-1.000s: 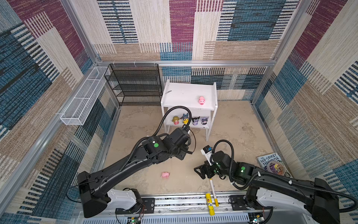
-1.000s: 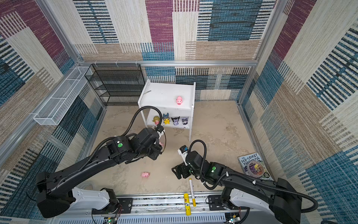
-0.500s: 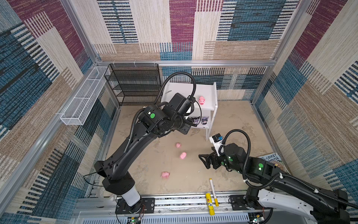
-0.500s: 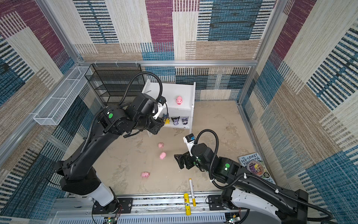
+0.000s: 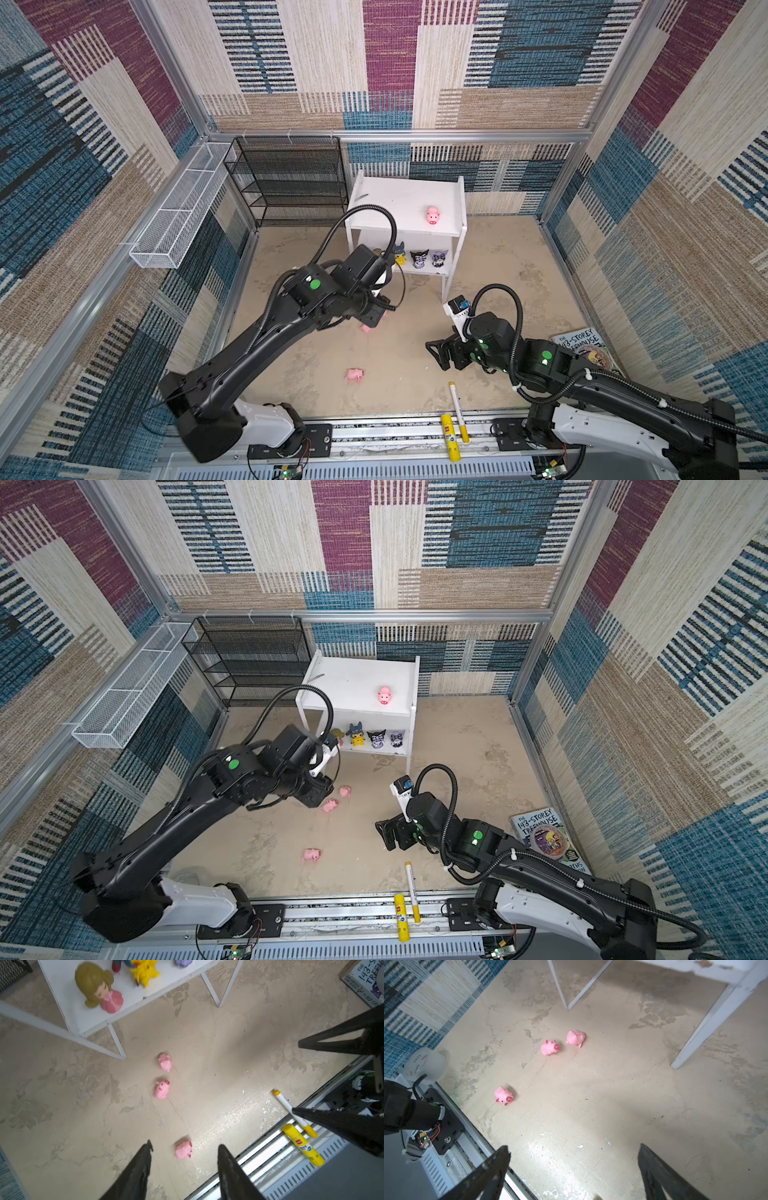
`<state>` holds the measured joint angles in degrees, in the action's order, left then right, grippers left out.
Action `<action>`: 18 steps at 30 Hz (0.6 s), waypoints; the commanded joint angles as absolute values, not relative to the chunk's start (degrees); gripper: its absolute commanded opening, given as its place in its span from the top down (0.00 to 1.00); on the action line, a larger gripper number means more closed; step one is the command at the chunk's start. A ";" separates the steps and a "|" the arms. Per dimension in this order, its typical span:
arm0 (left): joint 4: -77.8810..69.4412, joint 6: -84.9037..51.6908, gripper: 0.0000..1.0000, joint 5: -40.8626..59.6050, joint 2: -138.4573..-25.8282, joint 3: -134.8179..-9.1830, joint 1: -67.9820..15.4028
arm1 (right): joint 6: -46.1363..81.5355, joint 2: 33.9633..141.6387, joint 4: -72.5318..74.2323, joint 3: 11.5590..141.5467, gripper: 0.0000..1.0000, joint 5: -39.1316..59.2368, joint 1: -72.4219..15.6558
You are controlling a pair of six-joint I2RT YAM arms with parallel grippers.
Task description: Place and organize the plastic toys onto the shelf
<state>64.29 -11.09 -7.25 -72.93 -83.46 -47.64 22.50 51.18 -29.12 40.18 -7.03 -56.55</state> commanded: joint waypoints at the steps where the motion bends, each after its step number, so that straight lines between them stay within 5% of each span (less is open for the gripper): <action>1: 50.02 -19.17 0.34 -8.91 -62.59 -68.99 -47.55 | 22.85 53.01 -23.50 39.43 0.03 -3.89 -56.60; 5: 41.42 -24.02 0.19 -9.20 -54.81 -54.71 -47.05 | 22.46 56.06 -19.98 38.47 0.04 -2.24 -56.60; 18: 31.28 -26.30 0.20 -8.95 -64.11 -46.79 -44.17 | 22.85 61.59 -14.58 36.49 0.18 0.19 -56.58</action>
